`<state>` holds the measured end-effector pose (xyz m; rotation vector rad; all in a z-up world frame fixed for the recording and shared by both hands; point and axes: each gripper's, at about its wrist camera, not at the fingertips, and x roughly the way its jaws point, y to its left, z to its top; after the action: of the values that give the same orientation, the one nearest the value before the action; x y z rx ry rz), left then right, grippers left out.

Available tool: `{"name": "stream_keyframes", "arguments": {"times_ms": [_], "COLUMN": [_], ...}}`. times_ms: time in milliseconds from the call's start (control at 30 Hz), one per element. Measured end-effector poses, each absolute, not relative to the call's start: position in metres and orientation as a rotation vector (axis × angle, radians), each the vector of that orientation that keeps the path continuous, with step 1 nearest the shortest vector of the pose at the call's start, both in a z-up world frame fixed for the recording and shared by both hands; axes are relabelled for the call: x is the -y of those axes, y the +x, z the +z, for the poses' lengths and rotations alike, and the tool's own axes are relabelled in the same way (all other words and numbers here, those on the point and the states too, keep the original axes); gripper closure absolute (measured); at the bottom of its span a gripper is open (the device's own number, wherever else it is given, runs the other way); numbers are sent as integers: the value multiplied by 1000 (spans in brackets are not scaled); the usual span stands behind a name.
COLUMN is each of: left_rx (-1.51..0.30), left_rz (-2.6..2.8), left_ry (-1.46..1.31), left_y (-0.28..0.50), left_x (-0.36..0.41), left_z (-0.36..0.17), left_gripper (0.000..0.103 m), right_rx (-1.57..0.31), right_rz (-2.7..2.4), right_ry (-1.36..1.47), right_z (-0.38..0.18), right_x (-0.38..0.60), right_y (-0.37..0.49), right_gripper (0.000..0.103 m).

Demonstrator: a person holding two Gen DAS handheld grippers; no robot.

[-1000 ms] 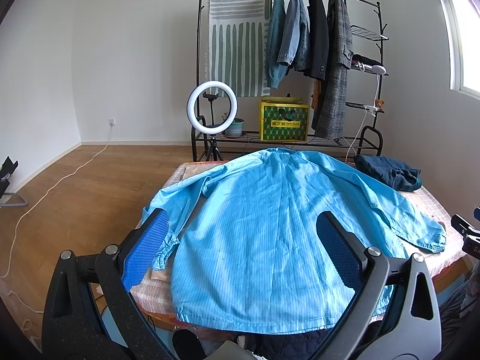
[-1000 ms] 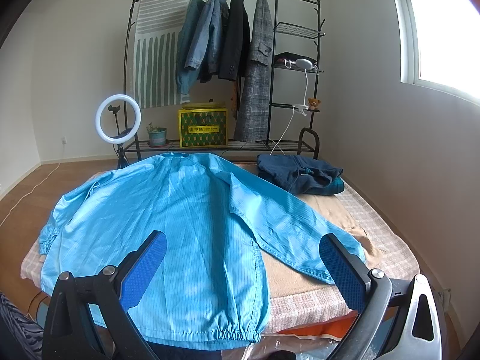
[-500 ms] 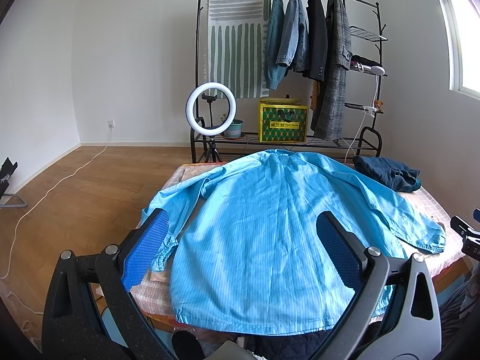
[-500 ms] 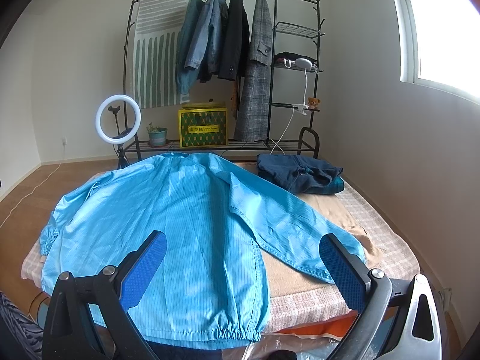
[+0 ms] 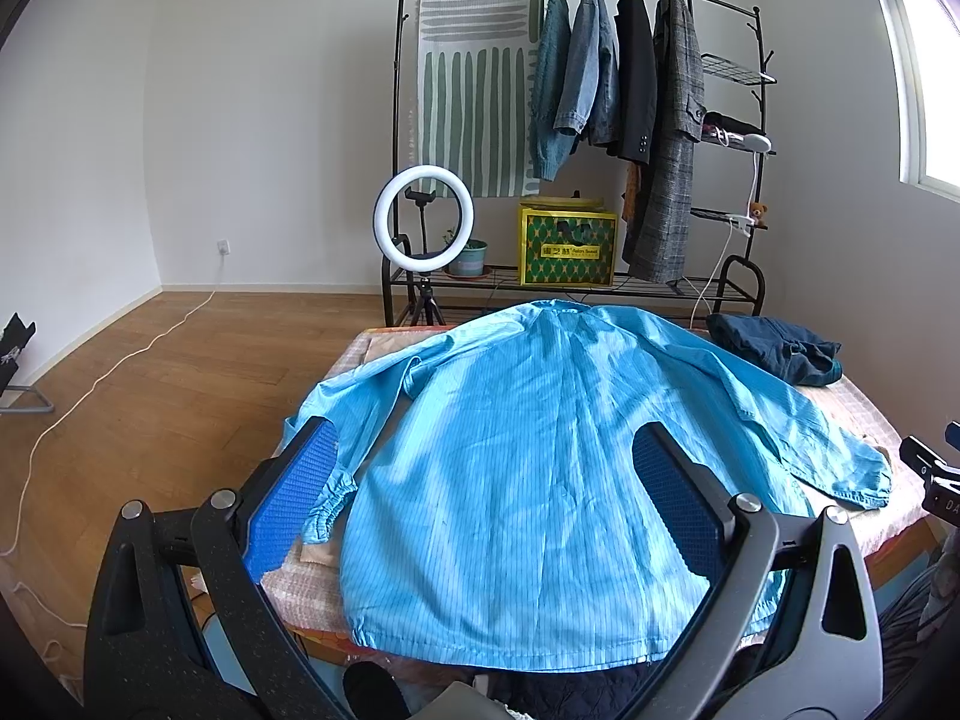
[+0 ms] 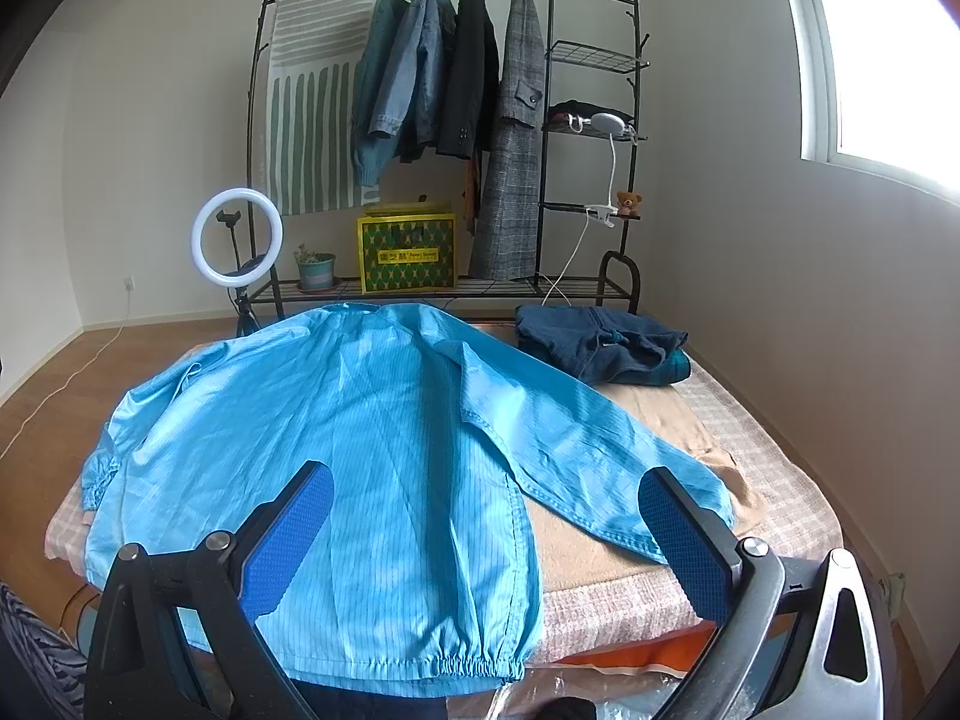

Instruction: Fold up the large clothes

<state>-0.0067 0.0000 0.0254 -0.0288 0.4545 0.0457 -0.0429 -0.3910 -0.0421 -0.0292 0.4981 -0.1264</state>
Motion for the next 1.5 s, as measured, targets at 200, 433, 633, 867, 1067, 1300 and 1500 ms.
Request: {"name": "stream_keyframes", "arguments": {"times_ms": [200, 433, 633, 867, 1067, 1300, 1500], "left_rx": [-453, -454, -469, -493, -513, -520, -533], "left_rz": [44, 49, 63, 102, 155, 231, 312], "left_ry": [-30, -28, -34, -43, -41, -48, -73], "left_y": [-7, -7, 3, 13, 26, 47, 75], "left_x": [-1, 0, -10, -25, -46, -89, -147], "left_z": [24, 29, 27, 10, -2, -20, -40], "left_gripper": [2, 2, 2, 2, 2, 2, 2], "right_rx": [-502, -500, -505, -510, -513, -495, -448], "right_rz": [-124, -118, -110, -86, -51, 19, 100], "right_ry": [-26, -23, -27, -30, -47, -97, -117], "right_z": [-44, -44, -46, -49, -51, -49, -43], "right_x": [391, 388, 384, 375, 358, 326, 301], "right_y": [-41, -39, -35, -22, -1, 32, 59], "right_gripper": [0, 0, 0, 0, 0, 0, 0]}}
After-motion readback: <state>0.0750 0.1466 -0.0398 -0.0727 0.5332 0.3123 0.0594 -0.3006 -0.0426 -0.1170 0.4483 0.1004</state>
